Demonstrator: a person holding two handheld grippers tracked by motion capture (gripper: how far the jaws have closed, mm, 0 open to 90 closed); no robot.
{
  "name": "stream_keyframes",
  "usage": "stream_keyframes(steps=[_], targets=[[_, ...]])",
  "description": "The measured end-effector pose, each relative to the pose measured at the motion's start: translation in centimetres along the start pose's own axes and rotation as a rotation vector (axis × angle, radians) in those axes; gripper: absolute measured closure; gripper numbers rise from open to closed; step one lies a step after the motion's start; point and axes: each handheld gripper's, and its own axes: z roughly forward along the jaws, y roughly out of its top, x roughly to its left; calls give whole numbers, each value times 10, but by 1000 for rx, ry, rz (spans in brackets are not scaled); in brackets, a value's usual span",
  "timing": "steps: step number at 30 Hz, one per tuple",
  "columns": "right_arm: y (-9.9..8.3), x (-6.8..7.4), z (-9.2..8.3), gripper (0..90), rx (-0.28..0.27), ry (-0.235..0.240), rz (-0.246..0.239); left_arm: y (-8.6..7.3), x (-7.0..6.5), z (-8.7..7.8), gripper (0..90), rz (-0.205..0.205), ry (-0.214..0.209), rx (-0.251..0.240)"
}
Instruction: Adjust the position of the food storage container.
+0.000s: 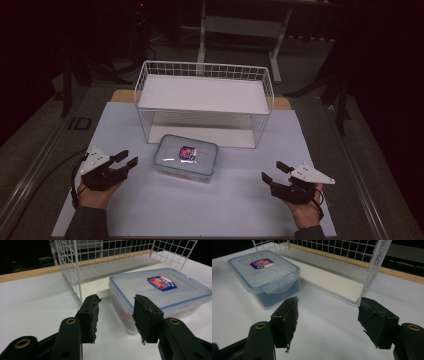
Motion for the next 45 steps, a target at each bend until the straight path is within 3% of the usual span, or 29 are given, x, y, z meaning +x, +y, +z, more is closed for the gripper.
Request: stream_keyframes(steps=[6, 15, 18, 20, 25, 33, 36, 45], targets=[[-1, -4, -2, 317, -12, -14, 13, 0, 2, -2, 582, -3, 6, -6], [-2, -8, -4, 317, -13, -38, 20, -1, 0, 9, 644, 3, -33, 27], [-3, -9, -4, 313, -16, -36, 23, 2, -1, 11, 668, -5, -36, 14], [-3, -9, -4, 310, -13, -35, 24, 3, -3, 13, 698, -4, -35, 16], [-3, -10, -3, 309, -14, -37, 33, 3, -3, 21, 894, 4, -16, 58], [-3, -8, 0, 296, -9, -27, 27, 0, 0, 40, 900, -26, 17, 107], [-3, -8, 0, 292, -8, -25, 36, -1, -5, 49, 900, 1, 16, 133], [-3, -9, 0, 282, -13, -13, 47, -5, -8, 71, 900, 24, 19, 176]])
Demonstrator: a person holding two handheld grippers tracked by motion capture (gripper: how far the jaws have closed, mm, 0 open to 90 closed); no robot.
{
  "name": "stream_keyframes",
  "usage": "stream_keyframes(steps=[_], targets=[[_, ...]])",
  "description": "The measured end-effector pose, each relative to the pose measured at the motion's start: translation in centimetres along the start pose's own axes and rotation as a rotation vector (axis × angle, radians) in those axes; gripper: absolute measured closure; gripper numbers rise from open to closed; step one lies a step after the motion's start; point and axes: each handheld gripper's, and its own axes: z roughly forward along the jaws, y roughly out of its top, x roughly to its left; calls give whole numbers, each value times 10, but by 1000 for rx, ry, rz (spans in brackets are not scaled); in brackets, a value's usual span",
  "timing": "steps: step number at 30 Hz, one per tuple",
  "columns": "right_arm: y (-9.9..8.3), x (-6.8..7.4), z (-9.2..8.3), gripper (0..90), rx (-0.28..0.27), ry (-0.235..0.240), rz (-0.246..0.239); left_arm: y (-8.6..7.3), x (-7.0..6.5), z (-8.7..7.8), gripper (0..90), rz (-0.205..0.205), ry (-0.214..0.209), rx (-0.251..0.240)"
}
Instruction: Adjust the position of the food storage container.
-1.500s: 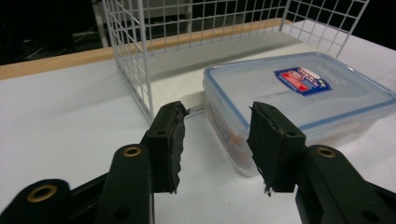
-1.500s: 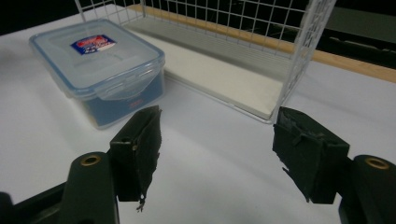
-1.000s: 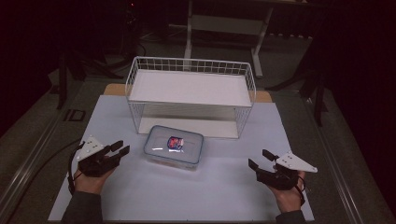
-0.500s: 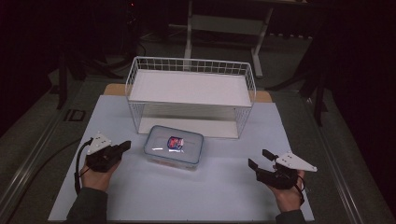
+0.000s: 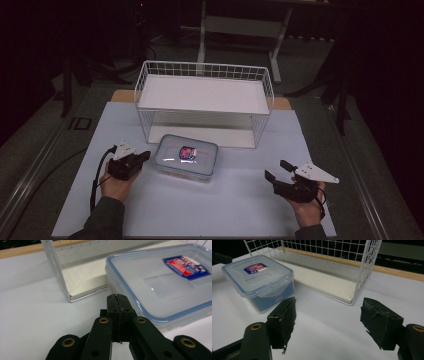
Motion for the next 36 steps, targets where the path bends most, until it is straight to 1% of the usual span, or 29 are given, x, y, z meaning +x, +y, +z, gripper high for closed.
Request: stream_keyframes(steps=[3, 4, 6, 10, 12, 15, 19, 21, 26, 29, 33, 36], targets=[[0, 0, 0, 280, 1, 3, -1, 0, 2, 7, 899, 5, 4, 4], [0, 1, 0, 280, 1, 4, -2, -1, 3, 8, 898, 1, 8, 7], [0, 0, 0, 279, 0, 5, -3, -1, 5, 11, 899, -16, -8, 6], [0, -1, -1, 278, -3, 7, 4, -2, 3, 15, 898, 1, -20, 19], [0, -1, -1, 278, -4, 10, 3, -2, 3, 15, 898, -9, -36, 16], [0, 0, -1, 278, -3, 13, 1, -2, 3, 14, 898, -7, -40, 17], [0, 0, 1, 275, 2, 19, -2, -2, 1, 14, 898, 0, -32, 21], [-1, 0, 1, 272, 5, 21, -5, -2, -3, 14, 898, 5, -47, 22], [-1, 0, 1, 270, 6, 23, -6, -1, -18, 14, 898, 42, -82, 33], [-1, 0, 1, 269, 5, 24, -5, 0, -25, 14, 898, 58, -96, 39], [-1, 0, 2, 269, 6, 25, -3, 1, -31, 15, 898, 64, -110, 37], [-1, -1, 3, 270, 7, 27, 3, 1, -34, 15, 898, 77, -123, 38]])
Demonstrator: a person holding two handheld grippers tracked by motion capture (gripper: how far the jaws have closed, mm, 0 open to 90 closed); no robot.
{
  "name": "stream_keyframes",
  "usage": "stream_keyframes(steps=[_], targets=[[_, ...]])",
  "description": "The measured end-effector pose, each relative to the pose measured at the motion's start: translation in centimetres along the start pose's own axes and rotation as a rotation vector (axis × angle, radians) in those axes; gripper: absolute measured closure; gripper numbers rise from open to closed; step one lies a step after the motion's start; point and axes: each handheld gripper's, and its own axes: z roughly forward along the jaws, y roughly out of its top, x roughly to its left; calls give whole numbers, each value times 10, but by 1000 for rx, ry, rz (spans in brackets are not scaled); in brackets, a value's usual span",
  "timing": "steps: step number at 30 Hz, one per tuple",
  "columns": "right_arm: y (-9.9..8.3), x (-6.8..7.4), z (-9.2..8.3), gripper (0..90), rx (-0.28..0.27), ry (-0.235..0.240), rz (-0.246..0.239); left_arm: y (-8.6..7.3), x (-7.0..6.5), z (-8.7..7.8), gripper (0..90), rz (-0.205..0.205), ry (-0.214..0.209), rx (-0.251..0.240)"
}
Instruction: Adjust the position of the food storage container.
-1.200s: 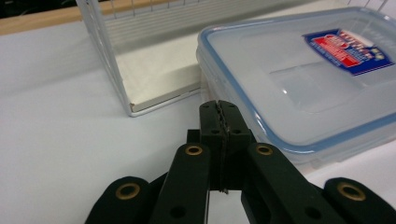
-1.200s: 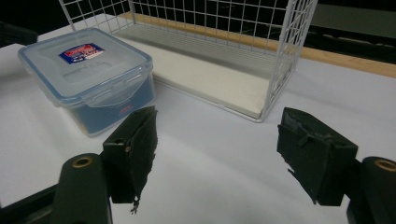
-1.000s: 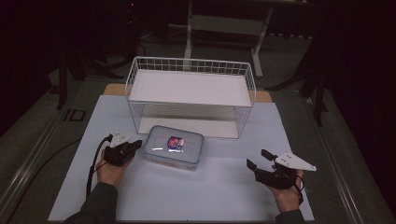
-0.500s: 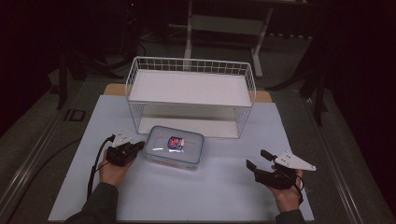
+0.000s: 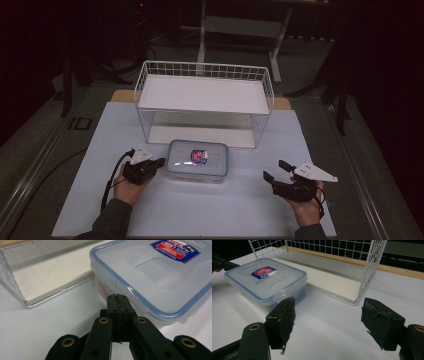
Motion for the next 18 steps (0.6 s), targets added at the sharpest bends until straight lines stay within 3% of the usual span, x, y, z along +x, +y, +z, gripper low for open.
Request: stream_keyframes(steps=[12, 18], targets=[[0, 1, 0, 269, 0, 7, -6, 3, -16, 2, 898, 31, -40, -6], [0, 1, 1, 270, 5, 21, -10, 4, -14, 2, 896, 22, -58, -9]])
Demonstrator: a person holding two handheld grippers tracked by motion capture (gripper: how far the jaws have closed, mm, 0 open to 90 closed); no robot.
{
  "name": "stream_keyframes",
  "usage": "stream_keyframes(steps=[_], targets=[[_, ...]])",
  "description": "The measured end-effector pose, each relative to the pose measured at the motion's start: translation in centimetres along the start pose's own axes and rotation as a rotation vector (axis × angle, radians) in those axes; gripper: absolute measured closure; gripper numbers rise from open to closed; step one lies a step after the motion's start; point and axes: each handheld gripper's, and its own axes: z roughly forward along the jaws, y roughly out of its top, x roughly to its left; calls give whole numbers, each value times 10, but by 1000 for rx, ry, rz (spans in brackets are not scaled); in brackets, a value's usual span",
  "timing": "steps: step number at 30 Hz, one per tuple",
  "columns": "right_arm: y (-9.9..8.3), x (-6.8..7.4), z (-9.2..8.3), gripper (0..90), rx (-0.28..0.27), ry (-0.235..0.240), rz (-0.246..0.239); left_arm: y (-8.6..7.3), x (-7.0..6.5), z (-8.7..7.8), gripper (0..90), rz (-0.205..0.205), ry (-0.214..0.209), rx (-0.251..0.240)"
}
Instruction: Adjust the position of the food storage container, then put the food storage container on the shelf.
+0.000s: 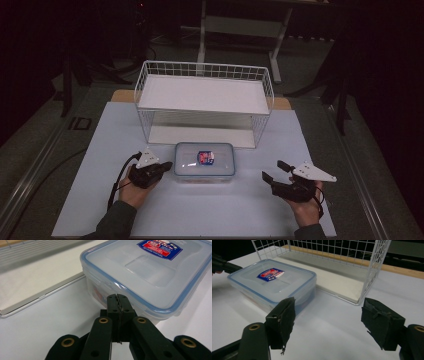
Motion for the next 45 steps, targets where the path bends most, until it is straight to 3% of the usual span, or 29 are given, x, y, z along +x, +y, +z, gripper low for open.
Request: stream_keyframes(steps=[5, 10, 13, 17, 19, 22, 30, 37, 45], targets=[[2, 1, -1, 270, -8, 11, 2, 0, 6, -5, 870, -27, 32, -13], [4, 3, 2, 273, -12, 24, 18, 1, 13, -15, 807, -89, 55, -61], [8, 7, 5, 275, -9, 41, 17, 2, 16, -19, 685, -117, 43, -85], [16, 13, 13, 309, 11, 68, -1, 2, 16, -20, 591, -139, 30, -90], [19, 16, 17, 344, 17, 105, -3, 2, 16, -20, 572, -141, 29, -91], [25, 19, 24, 351, 37, 122, -8, 3, 16, -22, 548, -152, 24, -103], [34, 25, 54, 366, 69, 171, 53, 7, 16, -20, 476, -207, 9, -138], [32, 33, 83, 341, 116, 180, 60, 11, 5, -8, 405, -194, -15, -111], [26, 23, 106, 184, 140, 245, 149, 13, 0, 4, 270, -202, -27, -64]])
